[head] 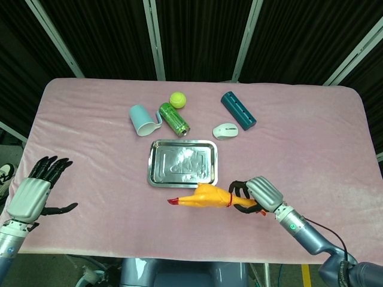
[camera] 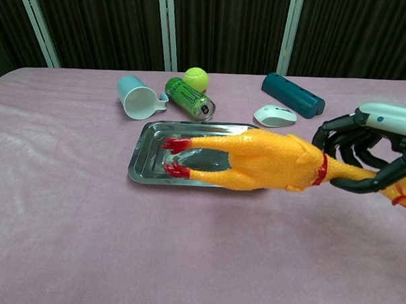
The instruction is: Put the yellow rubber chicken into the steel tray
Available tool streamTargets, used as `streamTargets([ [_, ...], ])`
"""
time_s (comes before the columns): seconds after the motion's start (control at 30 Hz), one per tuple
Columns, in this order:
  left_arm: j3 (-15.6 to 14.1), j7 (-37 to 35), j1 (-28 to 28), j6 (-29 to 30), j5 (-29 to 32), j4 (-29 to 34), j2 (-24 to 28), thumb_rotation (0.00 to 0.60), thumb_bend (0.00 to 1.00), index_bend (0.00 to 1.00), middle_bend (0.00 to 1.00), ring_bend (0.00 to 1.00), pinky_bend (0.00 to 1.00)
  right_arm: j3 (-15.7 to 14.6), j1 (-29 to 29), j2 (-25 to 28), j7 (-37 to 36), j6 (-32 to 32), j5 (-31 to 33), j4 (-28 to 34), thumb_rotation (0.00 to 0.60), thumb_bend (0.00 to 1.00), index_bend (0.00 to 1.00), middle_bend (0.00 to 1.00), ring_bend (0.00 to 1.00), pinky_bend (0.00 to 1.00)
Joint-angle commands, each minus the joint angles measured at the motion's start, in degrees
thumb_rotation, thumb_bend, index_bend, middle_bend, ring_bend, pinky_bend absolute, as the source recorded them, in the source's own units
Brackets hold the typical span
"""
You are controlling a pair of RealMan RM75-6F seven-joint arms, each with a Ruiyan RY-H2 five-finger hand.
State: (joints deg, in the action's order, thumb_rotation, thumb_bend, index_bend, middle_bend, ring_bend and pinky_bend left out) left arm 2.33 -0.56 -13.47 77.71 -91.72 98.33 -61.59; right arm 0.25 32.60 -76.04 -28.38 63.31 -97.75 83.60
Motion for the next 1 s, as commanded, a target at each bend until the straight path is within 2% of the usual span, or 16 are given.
streamTargets([
  [0.03, 1.52, -0.81, -2.86, -2.41, -0.65, 3.98, 1.12, 0.6, 0.0, 0.12, 0.12, 0.08, 0.01, 0.55, 0.64, 0.64, -0.49, 0.94, -0.59, -0.28, 0.6, 0.61, 0.83, 0.67, 0.68, 0.83],
  [0.3, 6.41, 0.05, -10.84, -11.3, 3.25, 13.84, 2.1, 0.6, 0.0, 0.15, 0.15, 0.12, 0.01, 3.37, 2.81, -0.38, 0.83, -0.16, 1.85, -2.02, 0.6, 0.61, 0.83, 0.67, 0.68, 0.83],
  [0.43, 9.63, 3.8, -15.12, -16.74, 10.82, 19.28, 2.05, 0.6, 0.01, 0.17, 0.16, 0.13, 0.01, 4.83, 3.9, -1.03, 1.12, -1.25, 3.74, -2.88, 0.6, 0.61, 0.83, 0.67, 0.68, 0.83],
  [0.6, 12.65, 13.31, -20.96, -21.16, 21.67, 22.76, -0.05, 0.6, 0.02, 0.15, 0.15, 0.13, 0.01, 5.91, 4.84, -1.57, 2.69, -2.07, 5.18, -3.1, 0.6, 0.61, 0.83, 0.67, 0.68, 0.83],
  [0.8, 15.04, 26.01, -27.53, -18.95, 34.68, 23.05, -5.76, 0.6, 0.01, 0.15, 0.15, 0.13, 0.02, 6.3, 5.25, -1.51, 4.37, -2.51, 6.29, -2.15, 0.6, 0.61, 0.83, 0.67, 0.68, 0.83],
  [0.87, 15.41, 28.34, -28.89, -18.36, 37.06, 22.83, -6.89, 0.6, 0.01, 0.15, 0.15, 0.13, 0.02, 6.31, 5.17, -1.45, 4.66, -2.43, 6.47, -1.93, 0.6, 0.61, 0.83, 0.67, 0.68, 0.83],
  [1.0, 16.85, 35.09, -34.06, -16.91, 45.79, 22.38, -10.37, 0.6, 0.03, 0.15, 0.15, 0.13, 0.02, 6.36, 4.91, -1.37, 5.6, -1.88, 6.84, -0.94, 0.6, 0.61, 0.83, 0.67, 0.68, 0.83],
])
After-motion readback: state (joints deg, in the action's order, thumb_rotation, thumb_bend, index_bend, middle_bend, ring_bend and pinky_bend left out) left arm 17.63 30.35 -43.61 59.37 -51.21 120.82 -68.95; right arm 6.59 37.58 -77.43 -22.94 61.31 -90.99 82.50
